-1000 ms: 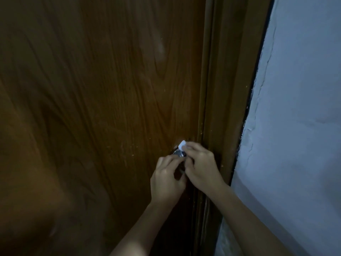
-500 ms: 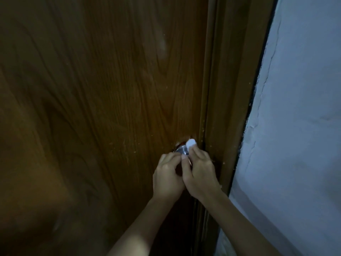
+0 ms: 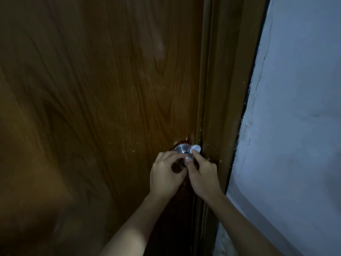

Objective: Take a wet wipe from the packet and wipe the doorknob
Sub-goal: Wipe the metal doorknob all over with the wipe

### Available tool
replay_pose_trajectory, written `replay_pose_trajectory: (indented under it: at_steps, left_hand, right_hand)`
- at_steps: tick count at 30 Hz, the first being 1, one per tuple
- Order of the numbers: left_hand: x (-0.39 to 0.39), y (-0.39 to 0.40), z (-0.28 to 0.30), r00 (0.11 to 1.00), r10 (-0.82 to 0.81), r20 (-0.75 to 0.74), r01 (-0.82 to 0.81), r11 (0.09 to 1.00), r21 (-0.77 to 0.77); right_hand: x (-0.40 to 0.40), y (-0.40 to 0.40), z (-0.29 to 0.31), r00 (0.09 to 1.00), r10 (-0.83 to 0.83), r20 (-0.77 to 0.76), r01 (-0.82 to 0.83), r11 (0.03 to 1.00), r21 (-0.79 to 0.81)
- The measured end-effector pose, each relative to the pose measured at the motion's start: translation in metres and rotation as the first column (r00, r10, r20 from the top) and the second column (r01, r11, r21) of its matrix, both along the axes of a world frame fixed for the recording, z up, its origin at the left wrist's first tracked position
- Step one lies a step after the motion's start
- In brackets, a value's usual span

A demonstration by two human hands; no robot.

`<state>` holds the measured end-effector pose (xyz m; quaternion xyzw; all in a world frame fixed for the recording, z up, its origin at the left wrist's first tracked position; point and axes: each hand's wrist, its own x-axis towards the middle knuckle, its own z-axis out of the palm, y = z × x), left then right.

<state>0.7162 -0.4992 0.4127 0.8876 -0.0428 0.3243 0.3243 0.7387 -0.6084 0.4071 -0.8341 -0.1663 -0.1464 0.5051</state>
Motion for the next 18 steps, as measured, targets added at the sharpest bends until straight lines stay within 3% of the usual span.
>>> replay_pose_trajectory:
  at_steps: [5,8,10,13,16,18]
  left_hand:
    - [0.001,0.002,-0.002,1.000,-0.018,0.013,0.018,1.000,0.021]
    - [0.002,0.003,-0.003,1.000,-0.030,-0.003,0.030,0.999,0.032]
    - [0.001,0.004,-0.005,0.999,-0.042,-0.002,0.042,0.998,0.043]
    - [-0.008,0.009,-0.015,0.997,-0.070,0.011,0.070,0.997,-0.039]
    - [-0.016,0.013,-0.029,1.000,0.029,0.012,-0.024,0.954,-0.299]
    - [-0.018,0.014,-0.029,0.994,0.076,-0.077,-0.103,0.892,-0.440]
  right_hand:
    - [-0.001,-0.006,-0.001,0.939,0.182,-0.292,-0.065,0.928,0.367]
    - [-0.005,-0.003,-0.005,0.840,0.395,-0.372,-0.009,0.696,0.718]
    - [-0.006,-0.003,-0.007,0.767,0.528,-0.365,0.052,0.516,0.855]
    - [-0.005,-0.002,-0.007,0.662,0.668,-0.340,0.151,0.326,0.933]
    - [-0.003,-0.001,-0.005,0.592,0.734,-0.333,0.222,0.249,0.943]
    - [-0.001,0.000,-0.005,0.567,0.753,-0.335,0.241,0.237,0.941]
